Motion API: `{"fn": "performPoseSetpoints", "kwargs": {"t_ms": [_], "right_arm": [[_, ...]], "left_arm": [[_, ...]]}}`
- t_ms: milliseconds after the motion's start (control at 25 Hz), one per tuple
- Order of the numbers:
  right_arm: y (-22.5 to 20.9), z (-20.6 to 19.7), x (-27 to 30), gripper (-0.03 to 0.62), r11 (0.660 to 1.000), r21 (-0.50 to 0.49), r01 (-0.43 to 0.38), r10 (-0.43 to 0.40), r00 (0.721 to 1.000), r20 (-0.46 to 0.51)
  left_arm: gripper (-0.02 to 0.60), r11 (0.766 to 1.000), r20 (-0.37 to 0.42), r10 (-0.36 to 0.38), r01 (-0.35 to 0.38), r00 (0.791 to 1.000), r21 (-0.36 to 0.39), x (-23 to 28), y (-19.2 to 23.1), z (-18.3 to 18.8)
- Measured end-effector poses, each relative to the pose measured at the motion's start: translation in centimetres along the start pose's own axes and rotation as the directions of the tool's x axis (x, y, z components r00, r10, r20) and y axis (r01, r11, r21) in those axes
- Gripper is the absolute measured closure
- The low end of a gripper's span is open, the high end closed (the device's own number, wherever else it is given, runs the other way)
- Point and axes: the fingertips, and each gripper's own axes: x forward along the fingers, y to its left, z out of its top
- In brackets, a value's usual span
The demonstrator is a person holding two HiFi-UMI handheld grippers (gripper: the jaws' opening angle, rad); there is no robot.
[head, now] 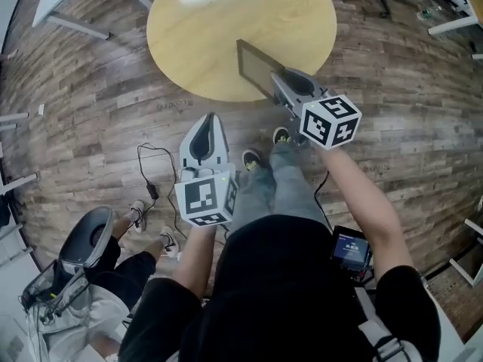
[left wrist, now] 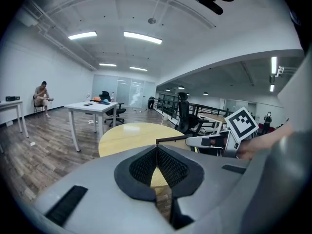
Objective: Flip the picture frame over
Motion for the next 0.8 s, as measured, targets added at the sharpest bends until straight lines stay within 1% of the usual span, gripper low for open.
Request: {"fn": "performPoseSetpoints", "kwargs": {"t_ms": [160,280,360,520,680,800], "right_arm": [[-3.4,-0.4,-0.9,0.514,0.989,0.135,0.064,-0.065,0.998,-0.001],[-5.5,-1.2,-0.9,0.514,0.956,0.274,0.109,-0.110,0.994,-0.011],[-6.5,-1.9,-1.2,0.513,0.930,0.342,0.137,-0.139,0.990,-0.020],[-7.9,-4.0,-2.2,0.513,0.884,0.422,0.202,-0.197,0.979,-0.057],[-9.2,-6.6,-2.6,0.512,0.853,0.440,0.279,-0.247,0.960,-0.131],[-9.7,-7.6,-2.7,0.511,0.822,0.485,0.298,-0.258,0.955,-0.148]], "left_arm": [[0.558,1.000,-0.002,-0.010,0.010,1.000,0.002,0.9,-0.8,0.3],[0.558,1.000,-0.005,-0.016,0.016,1.000,0.010,1.4,-1.0,0.7],[0.558,1.000,-0.008,-0.021,0.021,1.000,0.019,1.5,-1.3,0.6],[0.558,0.999,-0.015,-0.033,0.034,0.999,0.022,1.3,-2.0,0.3],[0.558,0.999,-0.013,-0.040,0.040,0.999,0.028,1.3,-2.3,0.2],[0.558,0.999,-0.009,-0.040,0.040,0.999,0.036,1.3,-2.3,0.2]]}}
